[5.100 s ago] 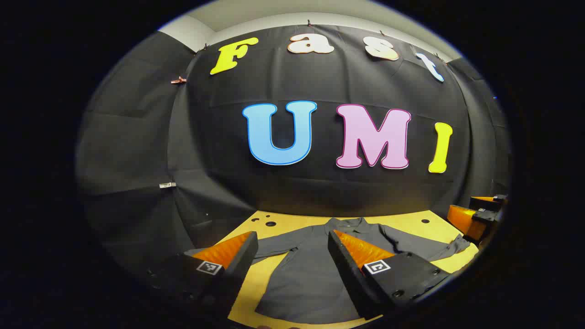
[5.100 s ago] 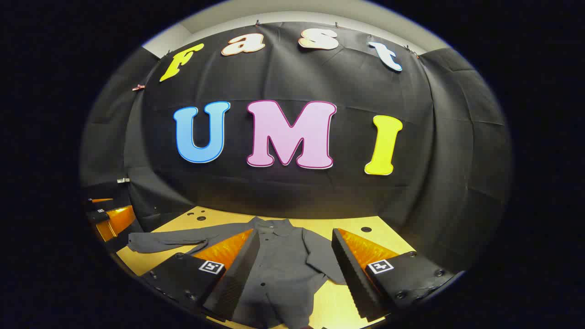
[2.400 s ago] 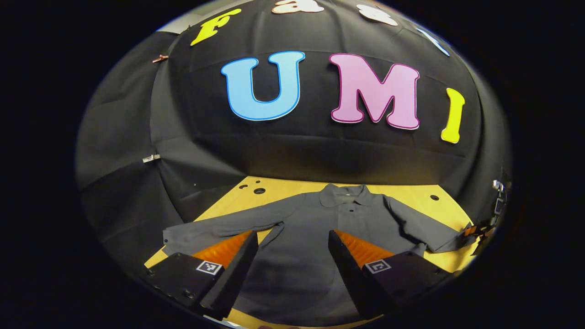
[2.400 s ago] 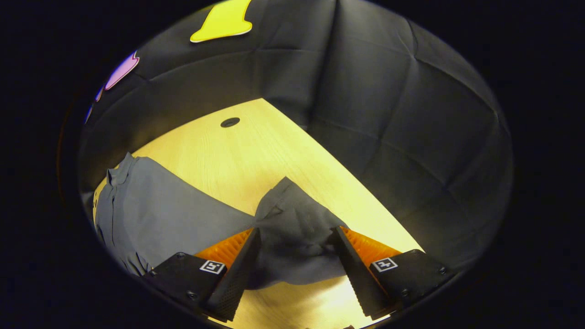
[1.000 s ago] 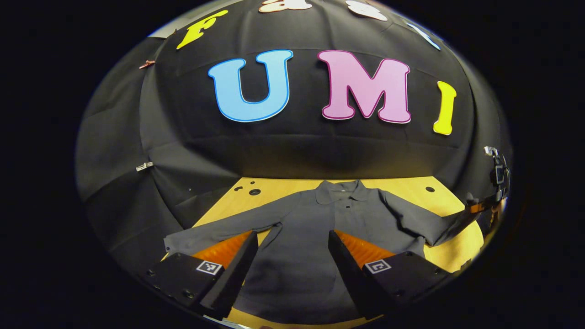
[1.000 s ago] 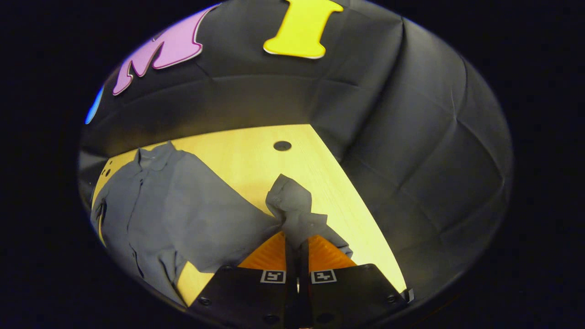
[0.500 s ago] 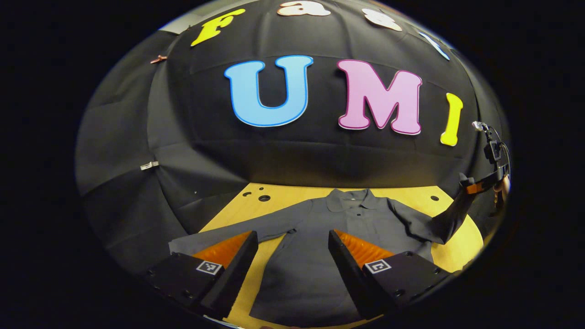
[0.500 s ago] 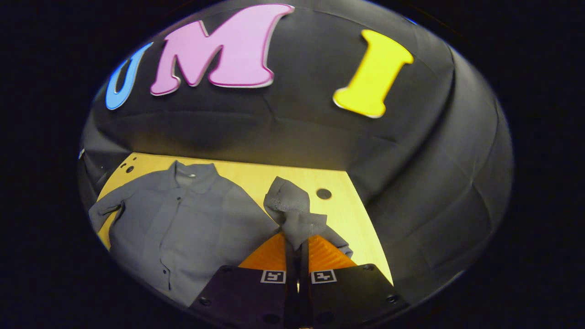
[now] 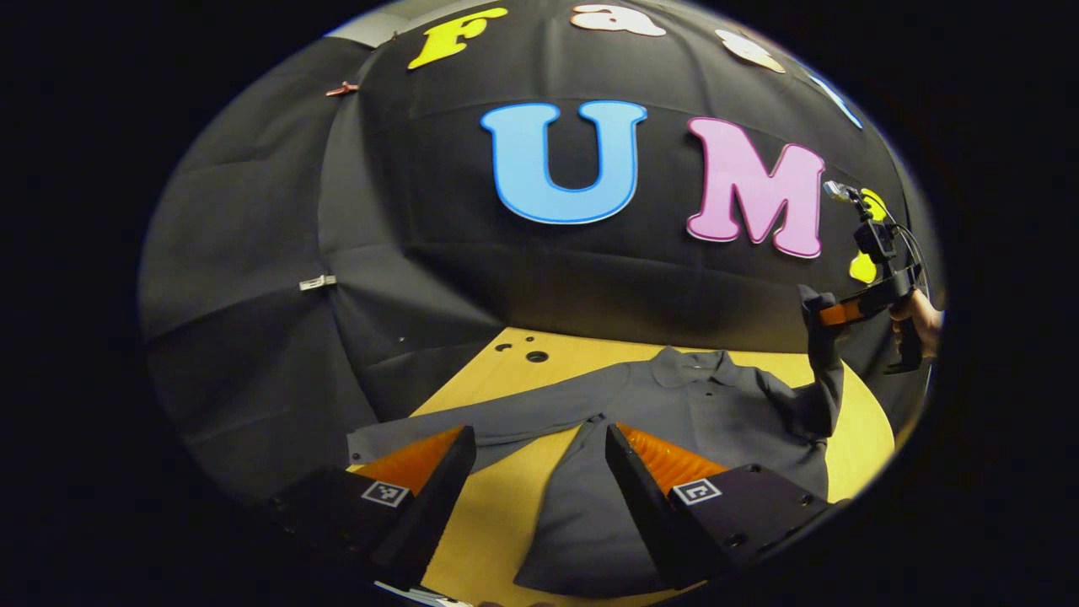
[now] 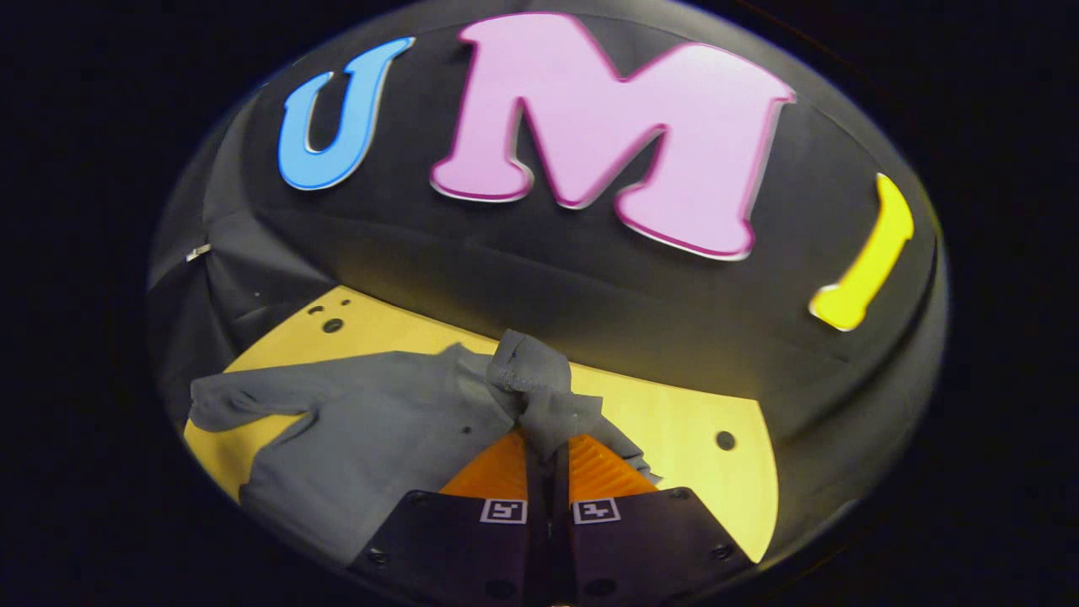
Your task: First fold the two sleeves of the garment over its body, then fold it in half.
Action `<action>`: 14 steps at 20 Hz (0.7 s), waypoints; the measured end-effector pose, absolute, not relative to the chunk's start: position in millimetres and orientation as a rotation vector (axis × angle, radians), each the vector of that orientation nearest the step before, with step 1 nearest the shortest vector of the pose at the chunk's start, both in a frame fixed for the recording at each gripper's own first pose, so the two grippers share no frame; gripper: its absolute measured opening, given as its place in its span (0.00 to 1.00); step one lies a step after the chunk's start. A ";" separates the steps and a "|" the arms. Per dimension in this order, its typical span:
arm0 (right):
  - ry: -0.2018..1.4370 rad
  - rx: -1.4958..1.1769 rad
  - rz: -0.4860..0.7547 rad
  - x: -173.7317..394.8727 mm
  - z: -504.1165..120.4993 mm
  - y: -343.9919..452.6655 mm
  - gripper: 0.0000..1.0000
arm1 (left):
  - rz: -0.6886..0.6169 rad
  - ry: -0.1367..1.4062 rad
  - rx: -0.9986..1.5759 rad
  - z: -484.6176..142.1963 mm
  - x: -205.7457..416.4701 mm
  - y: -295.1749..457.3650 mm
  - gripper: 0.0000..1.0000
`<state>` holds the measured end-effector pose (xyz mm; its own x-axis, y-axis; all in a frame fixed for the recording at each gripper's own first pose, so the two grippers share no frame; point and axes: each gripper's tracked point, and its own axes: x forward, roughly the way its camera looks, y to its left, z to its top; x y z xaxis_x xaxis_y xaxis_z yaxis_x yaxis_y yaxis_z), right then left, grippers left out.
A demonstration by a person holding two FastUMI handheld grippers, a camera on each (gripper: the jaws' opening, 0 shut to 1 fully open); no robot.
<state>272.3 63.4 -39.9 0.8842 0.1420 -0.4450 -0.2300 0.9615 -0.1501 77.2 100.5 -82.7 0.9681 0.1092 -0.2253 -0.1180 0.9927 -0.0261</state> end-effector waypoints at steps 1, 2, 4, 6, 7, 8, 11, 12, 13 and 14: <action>0.444 -0.211 0.231 273.5 -42.1 88.1 0.05 | 0.137 0.233 -0.053 -87.1 74.9 110.9 0.98; 0.441 -0.229 0.267 276.4 -47.1 114.4 0.05 | 0.157 0.241 -0.067 -91.1 73.0 119.8 0.98; 0.445 -0.254 0.328 279.7 -60.9 162.7 0.05 | 0.193 0.257 -0.089 -100.3 70.3 136.3 0.98; 0.468 -0.262 0.385 280.3 -79.5 205.7 0.05 | 0.230 0.271 -0.100 -113.0 68.4 152.3 0.98; 0.479 -0.270 0.406 281.3 -91.6 225.2 0.05 | 0.247 0.279 -0.109 -119.1 67.4 161.0 0.98; 0.494 -0.283 0.420 281.0 -103.3 244.4 0.05 | 0.264 0.281 -0.122 -123.0 67.6 170.7 0.98; 0.552 -0.308 0.452 276.6 -140.8 283.3 0.06 | 0.324 0.298 -0.164 -142.6 67.9 197.9 0.97; 0.568 -0.311 0.460 275.9 -153.4 294.3 0.07 | 0.345 0.303 -0.177 -149.6 68.2 205.8 0.96; 0.588 -0.309 0.470 274.7 -165.9 302.9 0.07 | 0.369 0.312 -0.188 -156.1 68.8 215.8 0.95; 0.614 -0.304 0.480 271.8 -179.6 310.7 0.12 | 0.391 0.316 -0.192 -165.3 67.9 224.2 0.95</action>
<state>271.8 310.7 -179.6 0.7137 0.3375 -0.6137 -0.5138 0.8478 -0.1313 67.9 224.2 -165.3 0.8766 0.3432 -0.3373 -0.4025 0.9072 -0.1228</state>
